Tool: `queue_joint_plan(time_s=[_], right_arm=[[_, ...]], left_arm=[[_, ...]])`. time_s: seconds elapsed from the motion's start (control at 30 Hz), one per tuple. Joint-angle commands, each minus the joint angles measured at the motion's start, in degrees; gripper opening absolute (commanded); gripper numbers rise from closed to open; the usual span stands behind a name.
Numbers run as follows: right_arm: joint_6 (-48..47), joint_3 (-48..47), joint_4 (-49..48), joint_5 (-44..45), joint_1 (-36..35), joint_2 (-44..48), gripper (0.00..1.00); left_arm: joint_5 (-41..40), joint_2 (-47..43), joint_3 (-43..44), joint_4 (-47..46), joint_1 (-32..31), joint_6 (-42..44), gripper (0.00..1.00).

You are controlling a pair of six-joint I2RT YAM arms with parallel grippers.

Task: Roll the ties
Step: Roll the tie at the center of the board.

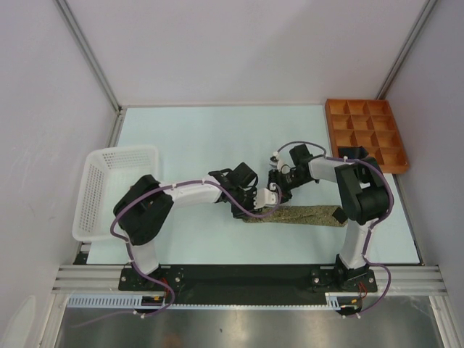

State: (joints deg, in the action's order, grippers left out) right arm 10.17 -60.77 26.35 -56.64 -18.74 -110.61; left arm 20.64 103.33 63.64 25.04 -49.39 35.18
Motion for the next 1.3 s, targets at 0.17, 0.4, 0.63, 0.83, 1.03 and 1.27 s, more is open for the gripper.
queue_joint_plan(time_s=[0.17, 0.4, 0.63, 0.83, 1.03, 1.27], right_arm=[[10.7, 2.0, -11.4, -4.4, -4.1, 3.0, 0.43], [8.2, 1.9, -9.0, -2.2, -4.6, -2.1, 0.4], [7.4, 2.5, -9.2, -2.2, -5.3, -2.7, 0.14], [1.7, 1.4, -3.6, 0.4, -3.1, -5.1, 0.0], [-1.6, 2.9, -1.5, 3.2, -1.3, -4.6, 0.0], [-3.7, 2.8, 1.6, 6.8, -0.2, -4.7, 0.0]], left_arm=[[-1.7, 3.9, 3.1, 7.5, -0.2, 1.0, 0.21], [-1.0, 3.8, 2.9, 6.3, 0.0, -0.1, 0.25], [-0.5, 3.5, 2.3, 4.4, 0.3, -1.6, 0.26], [2.1, 0.4, -0.2, 1.2, 3.2, -4.9, 0.56], [5.5, -4.4, -3.4, -4.5, 5.4, -7.5, 0.66], [14.2, -8.5, -8.8, -15.9, 5.7, -10.6, 0.92]])
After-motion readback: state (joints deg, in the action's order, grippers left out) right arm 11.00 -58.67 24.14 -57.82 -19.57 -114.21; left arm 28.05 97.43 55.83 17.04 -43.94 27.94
